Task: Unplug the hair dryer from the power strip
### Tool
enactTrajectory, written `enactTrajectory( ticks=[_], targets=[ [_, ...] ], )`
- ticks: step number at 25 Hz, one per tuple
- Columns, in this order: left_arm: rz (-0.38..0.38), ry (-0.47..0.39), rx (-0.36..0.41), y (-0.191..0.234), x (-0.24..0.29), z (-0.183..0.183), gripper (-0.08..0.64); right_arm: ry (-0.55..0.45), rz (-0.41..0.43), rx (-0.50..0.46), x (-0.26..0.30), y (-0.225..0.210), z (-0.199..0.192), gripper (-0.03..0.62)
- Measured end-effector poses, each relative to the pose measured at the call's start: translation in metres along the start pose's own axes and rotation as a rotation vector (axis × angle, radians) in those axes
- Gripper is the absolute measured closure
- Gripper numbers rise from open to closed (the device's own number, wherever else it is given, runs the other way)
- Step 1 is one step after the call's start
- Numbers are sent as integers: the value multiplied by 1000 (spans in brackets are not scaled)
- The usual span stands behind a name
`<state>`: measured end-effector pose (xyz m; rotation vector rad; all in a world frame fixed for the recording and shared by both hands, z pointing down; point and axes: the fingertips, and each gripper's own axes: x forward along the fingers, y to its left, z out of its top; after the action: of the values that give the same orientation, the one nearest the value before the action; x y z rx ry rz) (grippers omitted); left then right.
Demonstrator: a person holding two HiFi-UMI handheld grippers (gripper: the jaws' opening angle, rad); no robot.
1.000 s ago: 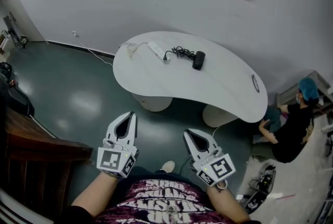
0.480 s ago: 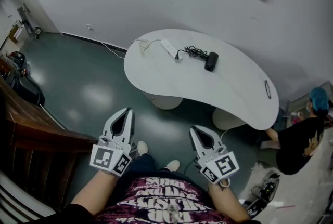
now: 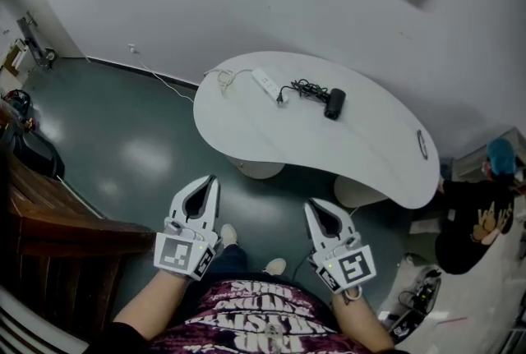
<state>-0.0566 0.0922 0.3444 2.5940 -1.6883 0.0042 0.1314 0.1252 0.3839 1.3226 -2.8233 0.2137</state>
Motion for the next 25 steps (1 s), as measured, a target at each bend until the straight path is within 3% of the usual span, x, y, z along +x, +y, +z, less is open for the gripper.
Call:
enactTrajectory(
  ticks=[5,8,16,25],
  targets=[
    [10,15,33,40,19,-3,537,21,-38,-22,37,3,7,557],
    [12,47,11,71,30,-11,536,48,-62,-26,62,7,7,557],
    [-58,47,-39,135,58,-15,537,88,-143,-78,128,15,16,557],
    [-101,31,-26,184,75,-10,537,94,-250,-138,162,15,36,557]
  ],
)
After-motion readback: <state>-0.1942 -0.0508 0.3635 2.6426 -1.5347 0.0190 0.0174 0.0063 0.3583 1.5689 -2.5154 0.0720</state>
